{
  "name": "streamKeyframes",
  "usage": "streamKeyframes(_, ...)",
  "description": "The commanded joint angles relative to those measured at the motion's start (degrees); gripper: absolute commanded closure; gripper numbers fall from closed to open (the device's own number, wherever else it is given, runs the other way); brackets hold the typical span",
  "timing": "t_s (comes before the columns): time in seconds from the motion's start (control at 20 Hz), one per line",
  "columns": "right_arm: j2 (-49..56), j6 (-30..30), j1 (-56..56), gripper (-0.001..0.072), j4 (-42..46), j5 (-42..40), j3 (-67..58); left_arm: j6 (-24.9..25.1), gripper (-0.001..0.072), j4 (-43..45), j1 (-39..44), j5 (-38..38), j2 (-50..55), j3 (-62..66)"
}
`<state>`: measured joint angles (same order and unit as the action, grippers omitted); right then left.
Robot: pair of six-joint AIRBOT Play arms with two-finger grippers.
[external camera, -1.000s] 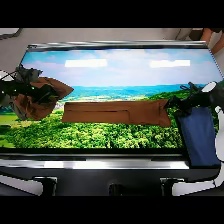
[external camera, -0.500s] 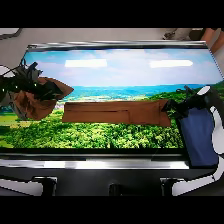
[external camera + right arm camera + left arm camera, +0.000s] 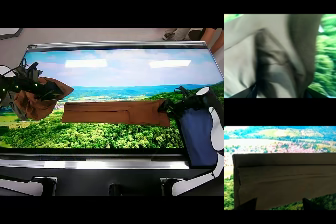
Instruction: Fold the shirts.
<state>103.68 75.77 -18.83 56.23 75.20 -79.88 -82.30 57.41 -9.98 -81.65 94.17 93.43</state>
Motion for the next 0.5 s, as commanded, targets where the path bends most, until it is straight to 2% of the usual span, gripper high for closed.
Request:
streamKeyframes(0.0, 1.0, -4.9, 0.0, 0.0011, -4.8, 2.1, -0.1, 0.0, 0.0049, 0.0, 0.0, 0.0, 0.0, 0.1)
streamKeyframes(0.45, -1.0, -5.9, -5.0, 0.0051, -4.5, 10.9, -1.2, 0.0, 0.0049, 0.0, 0.0, -0.9, 0.0, 0.1)
